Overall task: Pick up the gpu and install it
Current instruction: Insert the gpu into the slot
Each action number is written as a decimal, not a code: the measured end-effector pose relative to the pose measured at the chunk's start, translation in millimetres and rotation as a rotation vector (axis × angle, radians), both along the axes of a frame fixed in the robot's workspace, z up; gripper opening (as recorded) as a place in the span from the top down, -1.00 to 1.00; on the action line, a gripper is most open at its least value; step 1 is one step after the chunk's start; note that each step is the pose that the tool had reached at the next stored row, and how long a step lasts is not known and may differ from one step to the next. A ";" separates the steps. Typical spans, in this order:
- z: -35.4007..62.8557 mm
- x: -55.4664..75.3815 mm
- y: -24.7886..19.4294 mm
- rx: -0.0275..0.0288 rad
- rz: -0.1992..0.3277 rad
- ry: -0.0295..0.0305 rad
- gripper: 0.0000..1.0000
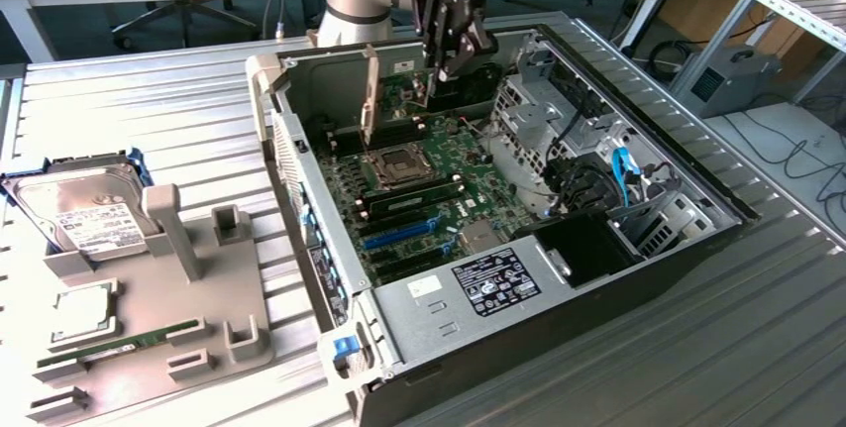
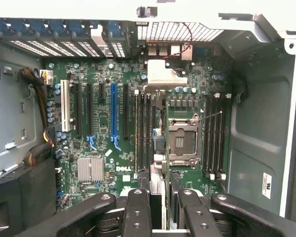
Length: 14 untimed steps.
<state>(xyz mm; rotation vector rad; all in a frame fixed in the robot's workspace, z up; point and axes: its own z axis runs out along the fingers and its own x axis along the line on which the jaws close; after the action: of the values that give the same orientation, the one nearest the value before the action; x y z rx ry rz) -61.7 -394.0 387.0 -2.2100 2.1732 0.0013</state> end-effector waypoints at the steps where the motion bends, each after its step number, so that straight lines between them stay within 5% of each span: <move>1: -0.2 -0.1 -0.2 0.0003 0.000 -0.0002 0.47; 3: -1.0 -1.4 -4.8 -0.0002 0.000 0.0001 0.47; 14: -9.0 -3.3 -7.6 0.0000 0.000 0.0000 0.47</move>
<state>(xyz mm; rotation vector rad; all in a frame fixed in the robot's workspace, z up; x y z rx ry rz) -65.0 -401.5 378.0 -2.2101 2.1732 0.0013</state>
